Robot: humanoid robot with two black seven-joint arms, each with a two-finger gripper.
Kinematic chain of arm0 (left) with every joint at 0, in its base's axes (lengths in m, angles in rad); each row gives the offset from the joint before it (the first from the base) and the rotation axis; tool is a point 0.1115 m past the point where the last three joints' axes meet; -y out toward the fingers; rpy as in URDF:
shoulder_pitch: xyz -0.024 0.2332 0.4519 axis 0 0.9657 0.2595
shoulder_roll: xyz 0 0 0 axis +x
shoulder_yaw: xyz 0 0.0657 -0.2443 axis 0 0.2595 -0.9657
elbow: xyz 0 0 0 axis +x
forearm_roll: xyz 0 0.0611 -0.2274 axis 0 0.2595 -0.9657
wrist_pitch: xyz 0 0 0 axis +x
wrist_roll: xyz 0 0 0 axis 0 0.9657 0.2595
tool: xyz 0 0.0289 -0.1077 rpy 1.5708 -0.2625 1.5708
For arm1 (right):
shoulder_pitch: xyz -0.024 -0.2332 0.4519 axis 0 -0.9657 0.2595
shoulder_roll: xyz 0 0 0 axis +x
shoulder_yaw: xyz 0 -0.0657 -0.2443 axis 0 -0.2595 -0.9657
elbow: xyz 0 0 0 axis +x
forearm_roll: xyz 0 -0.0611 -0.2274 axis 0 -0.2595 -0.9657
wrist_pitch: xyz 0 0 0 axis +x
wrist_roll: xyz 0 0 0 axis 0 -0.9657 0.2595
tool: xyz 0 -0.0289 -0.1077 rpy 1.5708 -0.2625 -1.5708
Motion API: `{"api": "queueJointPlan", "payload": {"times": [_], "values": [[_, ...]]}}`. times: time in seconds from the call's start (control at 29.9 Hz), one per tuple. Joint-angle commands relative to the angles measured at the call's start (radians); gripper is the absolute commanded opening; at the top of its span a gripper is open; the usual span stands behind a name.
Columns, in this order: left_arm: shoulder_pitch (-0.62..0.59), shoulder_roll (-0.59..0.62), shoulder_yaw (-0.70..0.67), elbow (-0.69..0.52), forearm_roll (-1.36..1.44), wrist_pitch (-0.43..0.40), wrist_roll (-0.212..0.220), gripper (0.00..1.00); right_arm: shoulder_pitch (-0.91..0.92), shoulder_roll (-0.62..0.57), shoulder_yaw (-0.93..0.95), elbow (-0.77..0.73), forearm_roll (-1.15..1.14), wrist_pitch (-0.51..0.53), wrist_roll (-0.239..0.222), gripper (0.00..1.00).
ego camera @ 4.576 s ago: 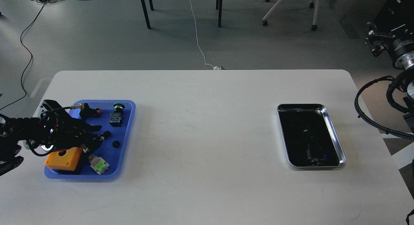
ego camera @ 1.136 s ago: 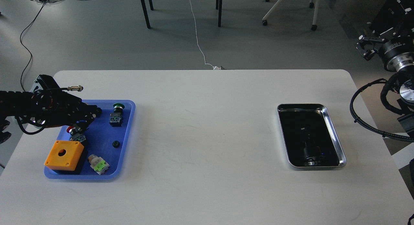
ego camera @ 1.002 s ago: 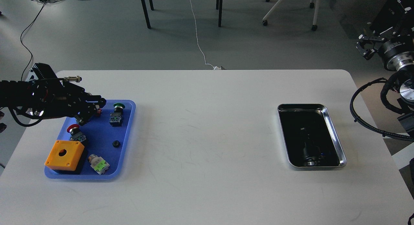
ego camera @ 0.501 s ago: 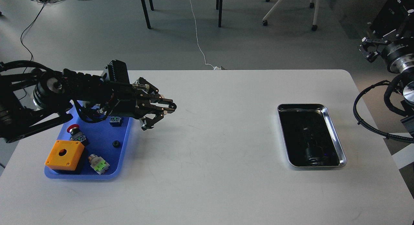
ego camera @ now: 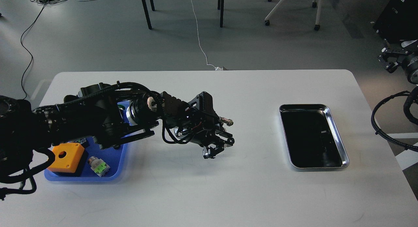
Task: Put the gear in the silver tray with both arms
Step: 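Carry the gear to the table middle and release it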
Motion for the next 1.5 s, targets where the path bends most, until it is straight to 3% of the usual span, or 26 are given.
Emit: {"api": "queueJointPlan", "payload": {"times": [0.0, 0.27, 0.57, 0.94, 1.0, 1.14, 1.47], "values": [[0.001, -0.047, 0.043, 0.059, -0.003, -0.001, 0.0, 0.12, -0.033, -0.028, 0.001, 0.001, 0.002, 0.0, 0.0, 1.0], [0.038, -0.118, 0.079, 0.133, -0.005, -0.001, 0.0, 0.12, -0.084, -0.054, 0.005, 0.001, 0.008, 0.0, 0.0, 1.0], [0.053, -0.126, 0.08, 0.137, -0.003, -0.001, 0.0, 0.13, -0.085, -0.052, 0.005, 0.001, 0.006, 0.0, 0.0, 1.0], [0.072, -0.147, 0.079, 0.141, -0.016, 0.001, 0.0, 0.21, -0.084, -0.048, 0.003, 0.001, 0.005, 0.0, 0.0, 1.0], [0.073, -0.147, 0.079, 0.141, -0.016, 0.001, 0.0, 0.26, -0.084, -0.048, 0.001, -0.001, 0.005, 0.0, 0.0, 1.0], [0.072, -0.147, 0.066, 0.141, -0.023, 0.007, 0.0, 0.47, -0.081, -0.052, 0.001, -0.001, 0.005, 0.0, 0.0, 1.0], [0.056, -0.123, 0.045, 0.137, -0.179, 0.008, 0.0, 0.57, -0.02, -0.055, -0.008, -0.001, 0.002, 0.0, -0.002, 1.0]]}}
